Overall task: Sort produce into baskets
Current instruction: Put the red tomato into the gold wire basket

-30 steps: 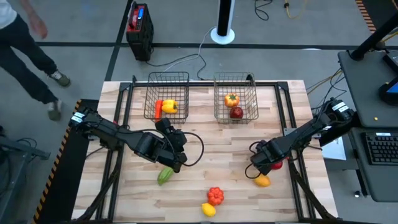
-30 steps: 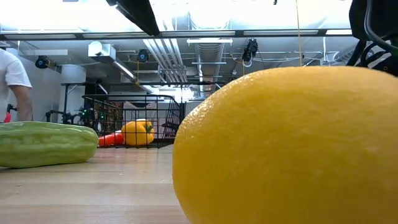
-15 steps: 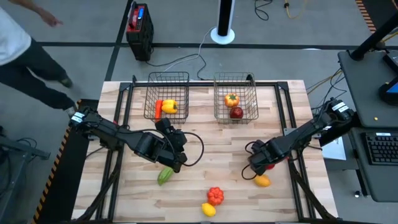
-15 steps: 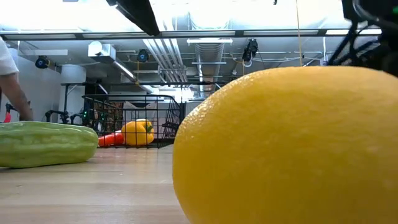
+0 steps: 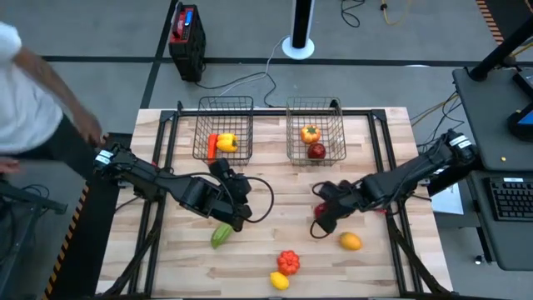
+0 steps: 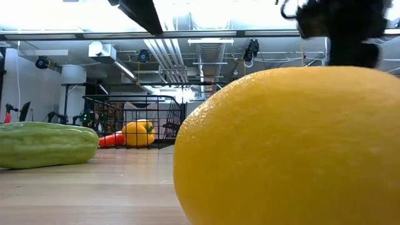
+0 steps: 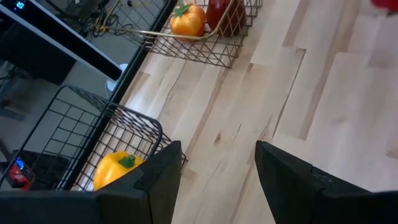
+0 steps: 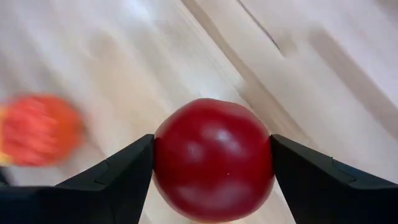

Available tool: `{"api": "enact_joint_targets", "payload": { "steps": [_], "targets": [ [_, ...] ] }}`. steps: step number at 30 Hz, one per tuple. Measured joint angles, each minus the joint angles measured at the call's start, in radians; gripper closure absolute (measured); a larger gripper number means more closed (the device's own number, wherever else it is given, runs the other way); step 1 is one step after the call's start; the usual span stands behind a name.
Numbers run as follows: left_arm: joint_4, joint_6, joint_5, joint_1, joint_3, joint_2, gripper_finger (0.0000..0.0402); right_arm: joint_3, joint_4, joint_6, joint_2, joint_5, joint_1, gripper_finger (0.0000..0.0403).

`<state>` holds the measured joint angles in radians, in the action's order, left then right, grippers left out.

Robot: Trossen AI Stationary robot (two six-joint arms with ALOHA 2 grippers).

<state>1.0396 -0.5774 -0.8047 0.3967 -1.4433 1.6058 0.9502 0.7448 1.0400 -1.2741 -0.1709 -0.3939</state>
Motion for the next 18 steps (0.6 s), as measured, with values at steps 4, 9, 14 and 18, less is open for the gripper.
{"api": "enact_joint_targets", "payload": {
  "steps": [4, 9, 14, 18],
  "targets": [
    [-0.066, 0.059, -0.004, 0.011, 0.015, 0.0, 0.0214, -0.031, -0.222, -0.154, 0.05, -0.03, 0.031, 0.0111],
    [-0.293, 0.213, 0.007, 0.024, 0.109, 0.0, 0.0214, -0.124, -0.591, -0.33, 0.087, -0.03, 0.044, 0.011],
    [-0.649, 0.399, 0.079, 0.028, 0.254, 0.0, 0.0214, -0.271, -1.023, -0.464, 0.093, 0.047, 0.048, 0.011],
    [-0.973, 0.551, 0.159, 0.031, 0.361, 0.0, 0.0214, -0.425, -1.476, -0.576, 0.074, 0.154, 0.048, 0.011]
  ]
}}
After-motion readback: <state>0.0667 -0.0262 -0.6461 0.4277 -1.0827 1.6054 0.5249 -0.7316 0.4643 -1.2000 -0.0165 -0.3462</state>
